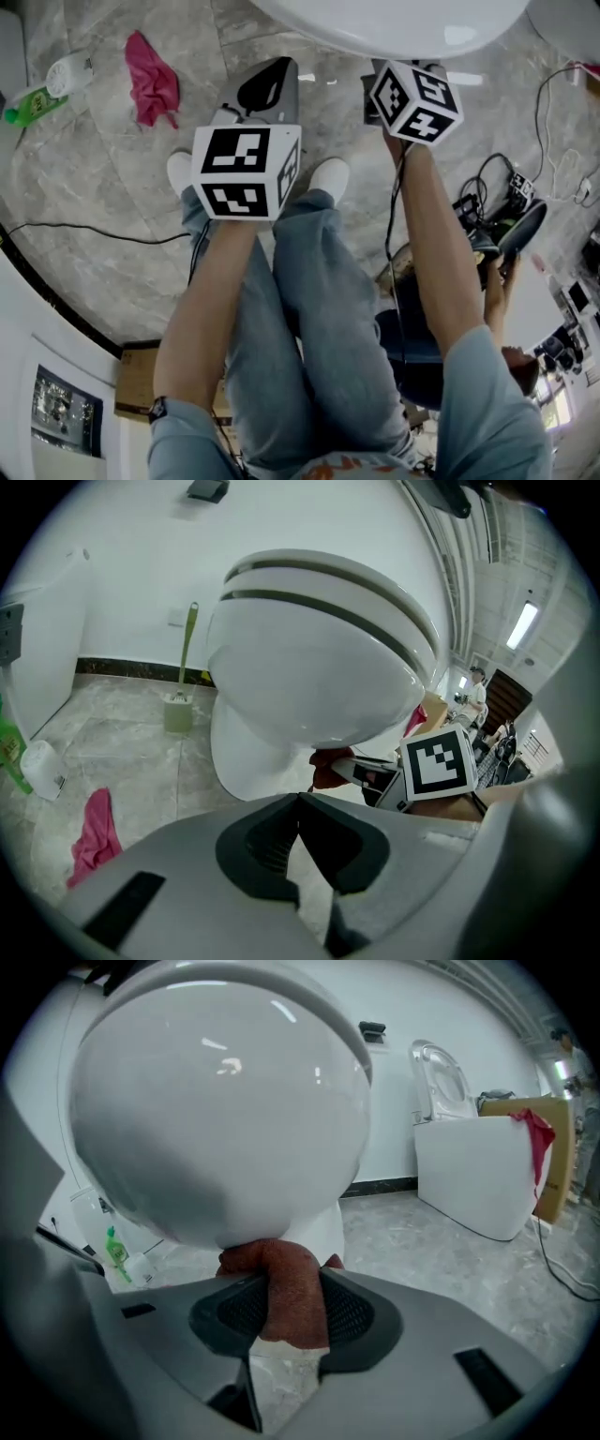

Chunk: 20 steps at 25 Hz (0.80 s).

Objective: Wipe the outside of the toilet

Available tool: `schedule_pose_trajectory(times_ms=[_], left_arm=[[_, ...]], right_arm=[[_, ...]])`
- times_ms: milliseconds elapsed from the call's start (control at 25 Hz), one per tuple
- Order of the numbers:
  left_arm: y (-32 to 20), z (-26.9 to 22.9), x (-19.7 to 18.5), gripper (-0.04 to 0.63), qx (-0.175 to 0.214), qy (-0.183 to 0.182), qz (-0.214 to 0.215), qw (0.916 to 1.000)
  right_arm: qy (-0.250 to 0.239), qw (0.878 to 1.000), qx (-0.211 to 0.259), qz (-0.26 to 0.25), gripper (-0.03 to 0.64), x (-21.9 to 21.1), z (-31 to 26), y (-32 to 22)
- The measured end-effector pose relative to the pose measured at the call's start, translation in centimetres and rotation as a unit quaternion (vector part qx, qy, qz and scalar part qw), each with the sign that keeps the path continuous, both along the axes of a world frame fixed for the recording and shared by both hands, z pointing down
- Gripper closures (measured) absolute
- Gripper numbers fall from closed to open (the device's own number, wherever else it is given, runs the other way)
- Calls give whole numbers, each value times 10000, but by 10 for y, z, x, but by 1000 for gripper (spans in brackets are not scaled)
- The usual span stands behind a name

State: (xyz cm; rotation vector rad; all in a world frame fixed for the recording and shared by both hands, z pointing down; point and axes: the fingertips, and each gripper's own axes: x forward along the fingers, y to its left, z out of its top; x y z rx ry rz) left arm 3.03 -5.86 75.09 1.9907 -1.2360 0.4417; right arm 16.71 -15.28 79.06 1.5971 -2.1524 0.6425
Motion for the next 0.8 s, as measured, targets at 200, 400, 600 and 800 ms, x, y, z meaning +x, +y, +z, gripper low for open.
schedule_pose_trajectory(times_ms=[200,400,600,800], left_arm=[[-9,-19,26,597,-35,38,54,10000],[0,-49,31,597,-153,172,-258,9994],[9,-101,21,597,-198,254,-620,9976],[0,-156,13,597,-71,283,-835,9961]], right_arm=[[108,9997,-151,168,467,40,-11,-16],[-102,9968,-314,722,468,81,-37,-18],[-109,9957,-286,869,468,103,-93,-9],[-198,9960,-151,860,468,105,-161,2]])
